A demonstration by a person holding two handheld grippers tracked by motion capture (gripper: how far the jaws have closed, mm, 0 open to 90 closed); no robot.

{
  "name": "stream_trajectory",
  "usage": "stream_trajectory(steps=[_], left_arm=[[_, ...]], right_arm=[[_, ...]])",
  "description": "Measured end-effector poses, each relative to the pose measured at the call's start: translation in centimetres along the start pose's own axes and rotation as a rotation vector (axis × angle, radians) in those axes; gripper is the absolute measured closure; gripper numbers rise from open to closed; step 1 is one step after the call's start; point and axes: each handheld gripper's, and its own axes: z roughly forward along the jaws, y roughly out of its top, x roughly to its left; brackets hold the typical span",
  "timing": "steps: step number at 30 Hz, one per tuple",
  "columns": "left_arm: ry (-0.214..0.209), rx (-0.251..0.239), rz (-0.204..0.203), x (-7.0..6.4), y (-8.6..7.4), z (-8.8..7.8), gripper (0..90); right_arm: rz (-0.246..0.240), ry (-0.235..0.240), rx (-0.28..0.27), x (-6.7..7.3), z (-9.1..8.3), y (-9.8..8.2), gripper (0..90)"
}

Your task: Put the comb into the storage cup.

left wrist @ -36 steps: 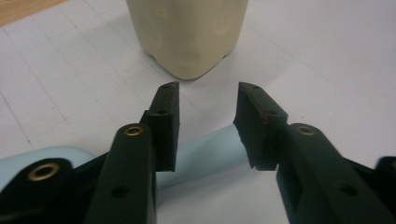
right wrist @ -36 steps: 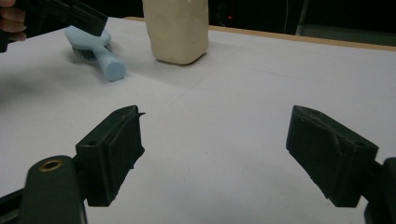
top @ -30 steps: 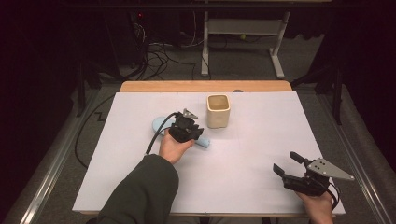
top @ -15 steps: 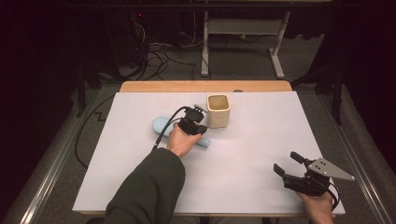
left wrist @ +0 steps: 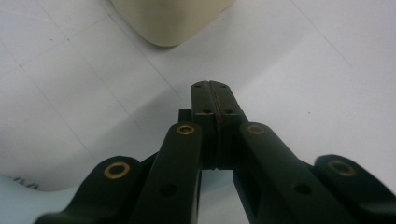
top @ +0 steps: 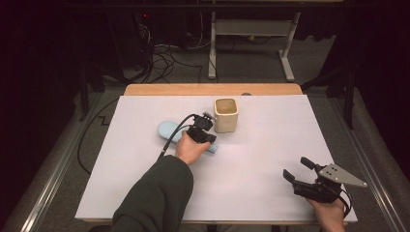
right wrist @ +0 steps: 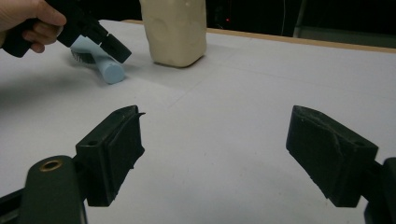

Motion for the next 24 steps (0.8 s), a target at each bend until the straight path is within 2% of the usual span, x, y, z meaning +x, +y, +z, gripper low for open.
stream_trajectory(steps=[8,15,22,24], left_arm=[[-0.014,0.001,-0.016,0.1,-0.3,0.3,90.0],[-0.008,0.008,-0.013,0.2,-0.9,0.2,90.0],[-0.028,0.001,-0.021,0.4,-1.9,-0.2,90.0],[-0.024,0.012,-0.011,0.2,-2.1,-0.4,90.0]], right_arm=[[0.002,-0.002,-0.001,0.0,0.0,0.0,19.3],[0.002,-0.002,0.0,0.0,0.0,0.0,19.3],[0.005,-0.003,0.002,-0.1,0.0,0.0,19.3],[0.005,-0.004,0.001,-0.1,0.0,0.0,19.5]])
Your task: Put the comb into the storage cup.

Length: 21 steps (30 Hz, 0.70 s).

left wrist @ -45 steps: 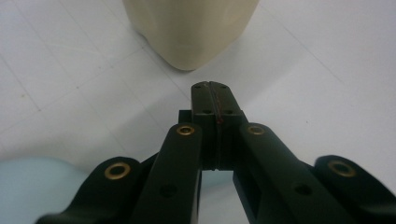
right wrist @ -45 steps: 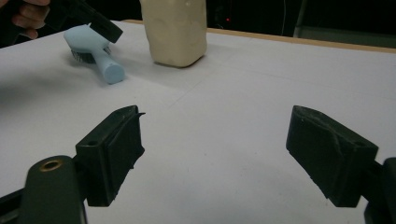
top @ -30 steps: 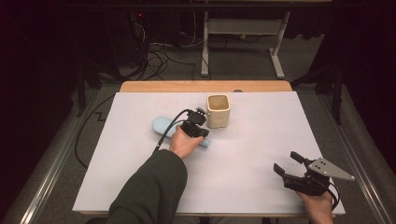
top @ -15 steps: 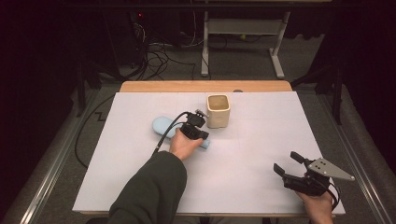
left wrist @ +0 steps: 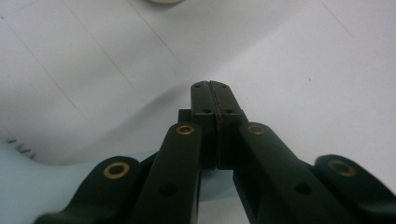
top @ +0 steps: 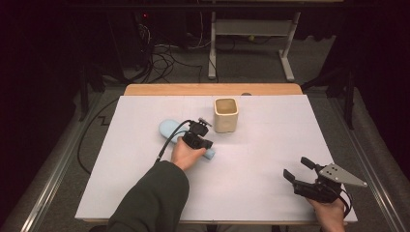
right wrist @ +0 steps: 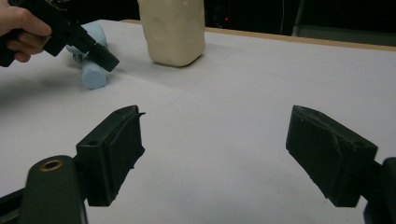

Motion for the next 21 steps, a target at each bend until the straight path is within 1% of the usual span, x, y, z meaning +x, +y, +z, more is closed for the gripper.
stream_trajectory(steps=[3,10,14,15,21], left_arm=[[0.011,0.01,0.019,-0.4,-0.4,-0.3,90.0],[0.014,0.018,0.038,-0.7,-1.4,-0.8,90.0],[0.01,0.009,0.035,-0.6,-2.0,-1.2,90.0],[0.015,0.01,0.034,-0.7,-2.2,-1.3,90.0],[0.016,0.008,0.04,-0.8,-3.0,-1.8,90.0]], right_arm=[[0.0,-0.006,-0.002,0.0,0.0,0.0,19.6],[0.003,-0.008,0.0,0.1,0.0,0.0,19.5],[-0.008,0.0,0.006,0.3,0.3,0.1,19.5],[-0.01,0.0,0.008,0.3,0.3,0.1,19.6],[-0.005,-0.005,0.003,0.3,0.2,0.1,19.5]])
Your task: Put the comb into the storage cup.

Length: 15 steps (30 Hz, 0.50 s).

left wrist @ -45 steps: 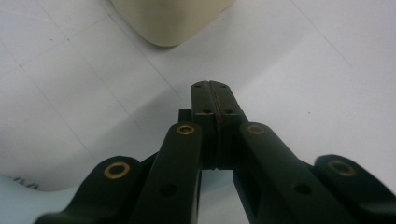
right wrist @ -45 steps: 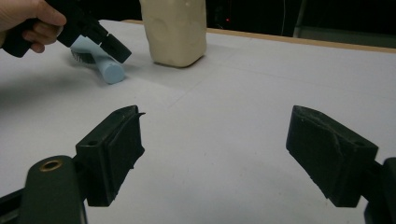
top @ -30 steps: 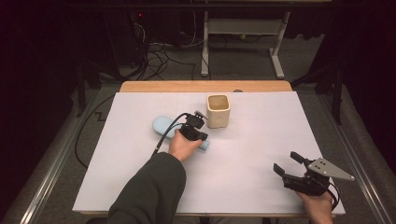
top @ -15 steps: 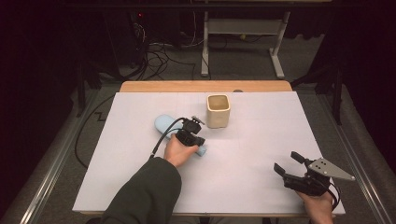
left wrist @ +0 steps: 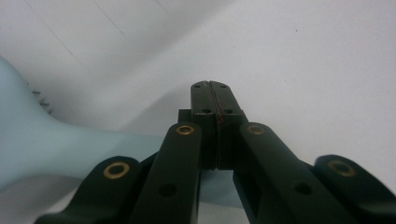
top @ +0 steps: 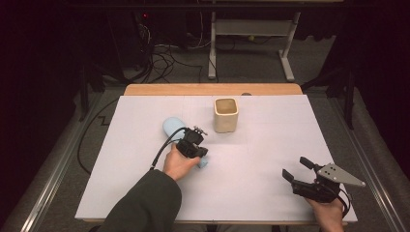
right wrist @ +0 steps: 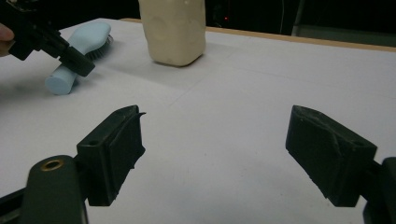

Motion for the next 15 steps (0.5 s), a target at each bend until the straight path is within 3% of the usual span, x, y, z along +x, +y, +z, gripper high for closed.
stream_trajectory(steps=[15], left_arm=[[0.022,0.004,0.011,0.2,-2.5,-1.5,90.0]], right_arm=[[0.0,-0.004,0.003,0.0,0.0,0.0,19.6]])
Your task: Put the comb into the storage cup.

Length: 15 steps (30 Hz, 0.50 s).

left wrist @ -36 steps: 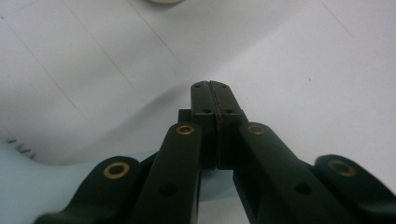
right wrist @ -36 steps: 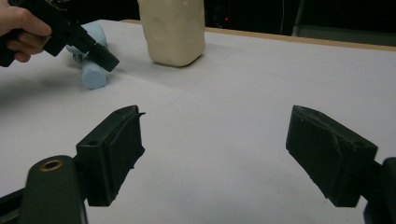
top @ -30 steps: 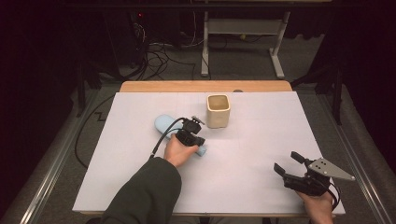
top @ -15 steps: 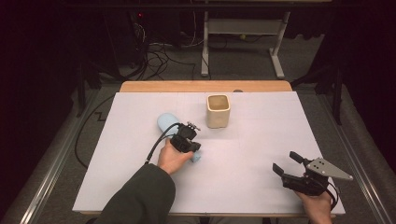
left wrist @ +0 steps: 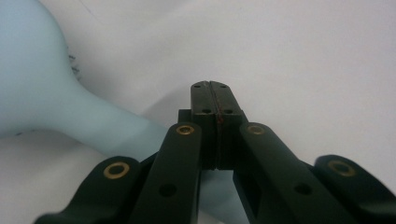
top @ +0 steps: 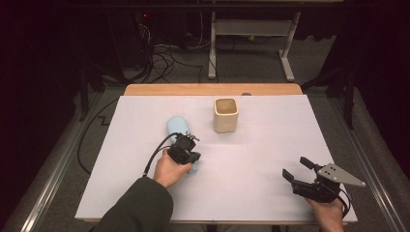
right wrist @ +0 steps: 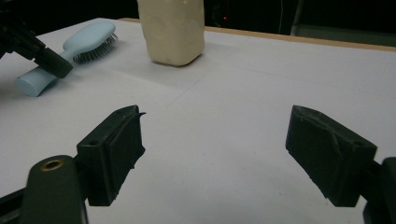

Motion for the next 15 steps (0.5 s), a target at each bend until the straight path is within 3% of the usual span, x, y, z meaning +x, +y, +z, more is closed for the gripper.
stream_trajectory(steps=[15], left_arm=[[0.044,0.021,-0.003,0.6,-1.6,-1.0,90.0]], right_arm=[[0.0,-0.001,-0.001,0.0,0.0,0.0,19.5]])
